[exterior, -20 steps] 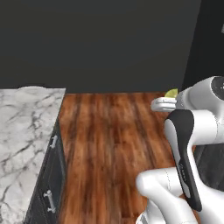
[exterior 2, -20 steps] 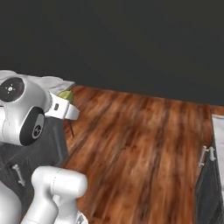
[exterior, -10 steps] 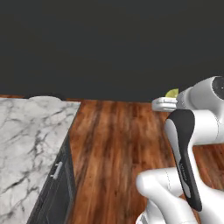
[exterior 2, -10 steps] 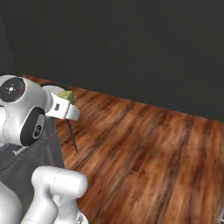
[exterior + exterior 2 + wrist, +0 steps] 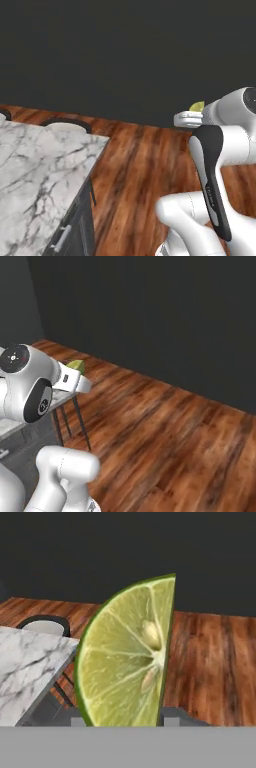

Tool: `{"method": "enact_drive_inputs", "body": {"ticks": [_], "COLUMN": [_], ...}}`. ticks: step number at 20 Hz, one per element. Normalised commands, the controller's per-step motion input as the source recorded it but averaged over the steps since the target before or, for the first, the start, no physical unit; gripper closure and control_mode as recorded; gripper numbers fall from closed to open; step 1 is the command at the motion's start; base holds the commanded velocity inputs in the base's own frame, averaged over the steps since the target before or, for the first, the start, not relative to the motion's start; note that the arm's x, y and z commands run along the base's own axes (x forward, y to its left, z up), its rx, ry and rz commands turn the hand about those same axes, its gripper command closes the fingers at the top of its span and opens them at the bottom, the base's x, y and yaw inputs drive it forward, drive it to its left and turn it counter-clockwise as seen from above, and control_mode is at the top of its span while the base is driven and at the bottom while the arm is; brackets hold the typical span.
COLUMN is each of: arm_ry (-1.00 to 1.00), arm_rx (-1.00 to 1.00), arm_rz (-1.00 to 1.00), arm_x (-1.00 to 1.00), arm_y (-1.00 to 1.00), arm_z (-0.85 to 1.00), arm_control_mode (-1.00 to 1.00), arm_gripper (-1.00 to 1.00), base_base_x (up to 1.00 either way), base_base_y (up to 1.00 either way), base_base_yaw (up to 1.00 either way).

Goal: Take the lemon wedge from the fridge and place it on the plate with fish on the dining counter.

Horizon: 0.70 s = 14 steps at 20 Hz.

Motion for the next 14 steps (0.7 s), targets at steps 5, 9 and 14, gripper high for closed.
{"method": "enact_drive_inputs", "body": {"ticks": [5, 9, 14], "arm_ry": [0.0, 0.0, 0.0], "arm_rx": [0.0, 0.0, 0.0], "arm_rz": [0.0, 0.0, 0.0], "arm_x": [0.0, 0.0, 0.0], "arm_y": [0.0, 0.0, 0.0], "arm_z": [0.0, 0.0, 0.0], "arm_control_mode": [1.0, 1.0, 1.0], "arm_gripper": [1.0, 1.0, 1.0], "base_base_x": [1.0, 1.0, 1.0], "base_base_y": [0.0, 0.0, 0.0], "base_base_yaw": [0.36, 0.37, 0.4]}}
